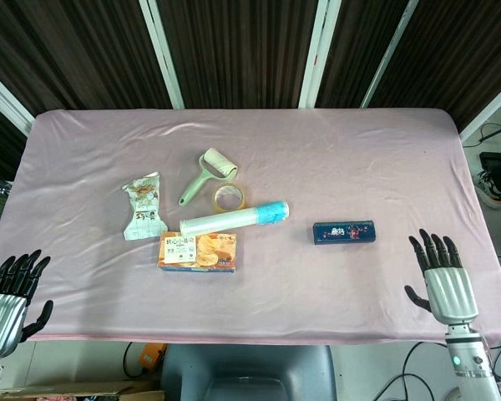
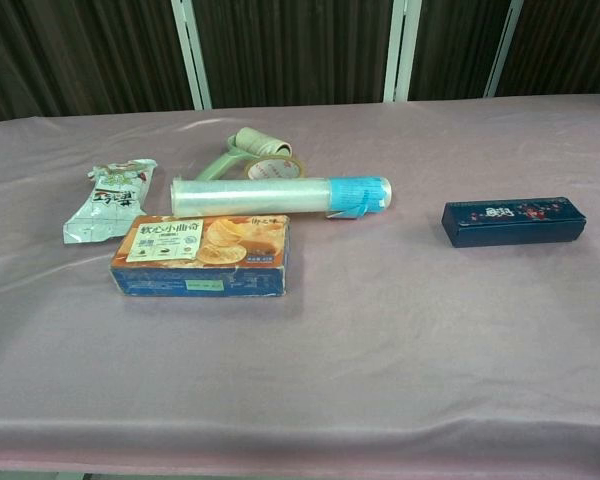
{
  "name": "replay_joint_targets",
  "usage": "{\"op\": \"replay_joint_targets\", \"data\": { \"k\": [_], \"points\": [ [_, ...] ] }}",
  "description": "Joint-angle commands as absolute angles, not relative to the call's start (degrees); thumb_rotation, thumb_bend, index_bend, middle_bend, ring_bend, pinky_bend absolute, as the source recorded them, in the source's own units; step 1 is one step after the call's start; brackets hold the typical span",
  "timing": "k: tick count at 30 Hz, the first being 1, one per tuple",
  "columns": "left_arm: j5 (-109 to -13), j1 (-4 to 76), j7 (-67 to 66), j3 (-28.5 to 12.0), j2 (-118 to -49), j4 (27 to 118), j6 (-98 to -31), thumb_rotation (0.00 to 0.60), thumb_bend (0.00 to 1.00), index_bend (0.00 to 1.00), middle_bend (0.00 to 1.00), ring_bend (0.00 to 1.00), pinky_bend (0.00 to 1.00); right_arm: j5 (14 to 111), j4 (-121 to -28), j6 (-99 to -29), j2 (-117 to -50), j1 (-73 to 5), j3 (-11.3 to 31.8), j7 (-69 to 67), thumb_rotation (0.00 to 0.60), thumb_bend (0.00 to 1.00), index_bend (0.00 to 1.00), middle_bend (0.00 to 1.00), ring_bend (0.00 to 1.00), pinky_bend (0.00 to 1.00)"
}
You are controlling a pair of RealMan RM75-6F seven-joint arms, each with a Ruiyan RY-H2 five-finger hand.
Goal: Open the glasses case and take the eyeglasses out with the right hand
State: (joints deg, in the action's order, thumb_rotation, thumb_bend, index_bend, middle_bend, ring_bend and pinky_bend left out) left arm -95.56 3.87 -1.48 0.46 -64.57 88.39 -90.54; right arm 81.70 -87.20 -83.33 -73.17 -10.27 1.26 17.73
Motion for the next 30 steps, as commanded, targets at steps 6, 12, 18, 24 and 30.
{"op": "replay_joint_targets", "data": {
  "k": [6, 12, 18, 24, 30],
  "points": [
    [-94.66, 3.78, -1.95, 0.2, -64.63, 88.84, -90.5, 0.6, 0.39, 0.0, 0.0, 0.0, 0.0, 75.17, -73.36, -65.28, -76.81, -21.29, 7.41, 13.45, 0.6, 0.36, 0.36, 0.0, 0.0, 0.0],
    [-94.01, 3.9, -3.08, 0.16, -64.85, 89.34, -89.8, 0.6, 0.39, 0.0, 0.0, 0.0, 0.0, 75.76, -65.53, -61.44, -80.69, -24.4, 7.85, 9.43, 0.6, 0.4, 0.45, 0.0, 0.0, 0.0],
    [-93.52, 4.03, -3.25, 0.06, -64.77, 89.54, -89.4, 0.6, 0.39, 0.0, 0.0, 0.0, 0.0, 75.25, -60.44, -59.06, -83.27, -26.36, 8.34, 8.27, 0.6, 0.42, 0.49, 0.01, 0.0, 0.0],
    [-93.1, 4.13, -3.61, 0.05, -64.69, 89.78, -88.96, 0.6, 0.39, 0.0, 0.0, 0.0, 0.0, 74.77, -59.15, -56.73, -84.28, -28.0, 8.46, 8.62, 0.6, 0.43, 0.51, 0.01, 0.0, 0.0],
    [-92.97, 4.06, -3.7, 0.05, -64.63, 89.92, -89.03, 0.6, 0.39, 0.0, 0.0, 0.0, 0.0, 74.9, -59.1, -55.49, -85.09, -28.98, 7.92, 9.52, 0.6, 0.44, 0.52, 0.01, 0.0, 0.0]
  ]
}}
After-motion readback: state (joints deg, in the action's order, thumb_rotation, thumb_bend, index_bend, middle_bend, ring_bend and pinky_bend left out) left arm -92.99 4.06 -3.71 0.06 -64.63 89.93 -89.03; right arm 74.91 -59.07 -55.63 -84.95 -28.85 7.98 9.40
